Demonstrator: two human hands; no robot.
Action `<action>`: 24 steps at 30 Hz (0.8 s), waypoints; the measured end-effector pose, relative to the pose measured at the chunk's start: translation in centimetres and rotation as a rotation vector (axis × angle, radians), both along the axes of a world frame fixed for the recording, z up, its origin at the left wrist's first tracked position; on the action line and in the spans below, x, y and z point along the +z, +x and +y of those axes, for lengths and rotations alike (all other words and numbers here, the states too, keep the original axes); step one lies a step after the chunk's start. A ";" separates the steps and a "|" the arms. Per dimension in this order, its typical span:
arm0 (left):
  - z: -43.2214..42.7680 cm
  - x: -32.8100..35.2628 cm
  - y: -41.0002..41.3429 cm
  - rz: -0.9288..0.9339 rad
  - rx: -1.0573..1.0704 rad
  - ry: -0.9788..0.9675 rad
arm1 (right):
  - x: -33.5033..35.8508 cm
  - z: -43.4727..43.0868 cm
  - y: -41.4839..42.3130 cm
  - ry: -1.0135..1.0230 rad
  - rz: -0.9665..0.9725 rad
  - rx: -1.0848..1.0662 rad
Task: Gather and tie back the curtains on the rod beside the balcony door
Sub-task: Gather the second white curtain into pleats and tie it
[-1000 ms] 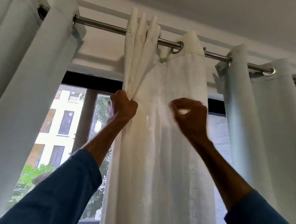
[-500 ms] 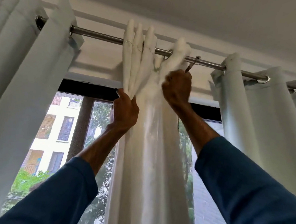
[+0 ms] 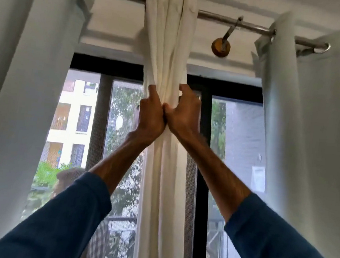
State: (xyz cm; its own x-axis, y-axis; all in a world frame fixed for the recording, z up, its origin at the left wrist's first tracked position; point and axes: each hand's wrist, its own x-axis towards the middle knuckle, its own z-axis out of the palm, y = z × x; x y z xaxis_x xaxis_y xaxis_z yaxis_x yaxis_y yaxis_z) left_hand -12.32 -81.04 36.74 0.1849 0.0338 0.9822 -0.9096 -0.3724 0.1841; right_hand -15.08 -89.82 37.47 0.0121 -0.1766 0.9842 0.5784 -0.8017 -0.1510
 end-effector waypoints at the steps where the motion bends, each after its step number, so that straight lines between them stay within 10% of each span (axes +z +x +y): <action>1: -0.1 -1.9 -0.1 -0.019 -0.034 0.009 | -2.4 0.0 -0.2 0.004 -0.006 0.022; 24: 0.1 -47.8 -3.6 0.803 -0.214 0.199 | -51.5 -0.9 -7.0 0.443 0.740 0.100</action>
